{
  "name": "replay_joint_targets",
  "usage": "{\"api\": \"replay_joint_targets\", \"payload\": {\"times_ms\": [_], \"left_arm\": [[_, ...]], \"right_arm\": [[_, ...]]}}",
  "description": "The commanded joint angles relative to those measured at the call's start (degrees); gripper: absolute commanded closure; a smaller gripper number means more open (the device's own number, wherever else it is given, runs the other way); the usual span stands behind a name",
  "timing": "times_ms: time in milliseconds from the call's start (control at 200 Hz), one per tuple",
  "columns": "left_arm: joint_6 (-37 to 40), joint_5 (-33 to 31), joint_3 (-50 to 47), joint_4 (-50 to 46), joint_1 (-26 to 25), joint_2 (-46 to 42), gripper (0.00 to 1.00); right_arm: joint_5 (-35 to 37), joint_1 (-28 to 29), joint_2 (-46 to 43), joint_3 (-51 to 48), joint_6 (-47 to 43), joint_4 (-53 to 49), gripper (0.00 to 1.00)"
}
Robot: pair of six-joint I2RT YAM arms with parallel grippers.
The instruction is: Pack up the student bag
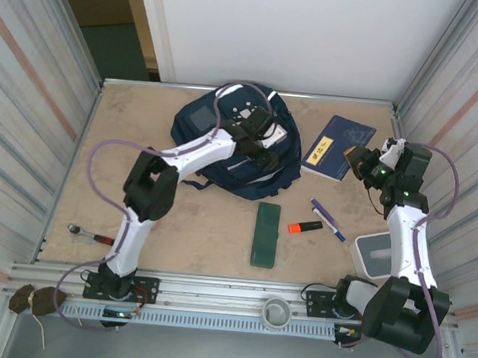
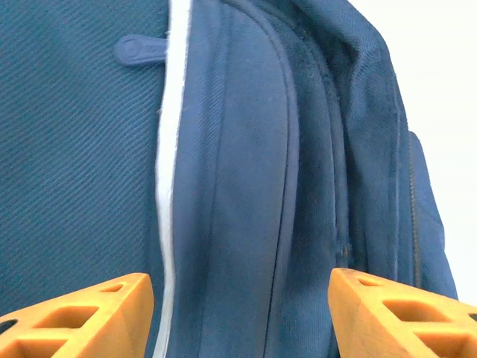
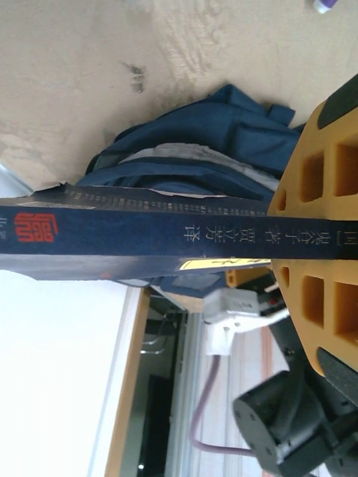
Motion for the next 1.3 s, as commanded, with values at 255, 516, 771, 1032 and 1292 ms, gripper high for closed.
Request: {"api": "replay_joint_targets", "payload": {"times_ms": [255,516,771,1032,1292], "left_arm": [[4.22,-3.45,9.46,-7.6,-0.1,6.47,0.69],[-2.76,12.35,4.96,-0.58,3.89,-5.55,1.0],[-13.5,34.28,1.6,7.81,12.59,-13.81,1.0],[-16.17,45.34,3.57,8.45,17.88,-13.23,1.0],[-18.23,50.57,5.46,9.55,19.92,-11.31,1.0]], "right_arm": [[-0.65,-0.2,-2.13,0.25,-3.36,-3.14,1.0],[-0.05,1.45,-3.01,0.87,-0.45,-3.11,1.0],[8.28,13.45,-1.55,-0.45,7.68,4.57,1.0],[16.12,25.92,11.2,3.42,11.99,14.63,1.0],[17.98,33.69,29.04,11.99,14.77,27.42,1.0]]}}
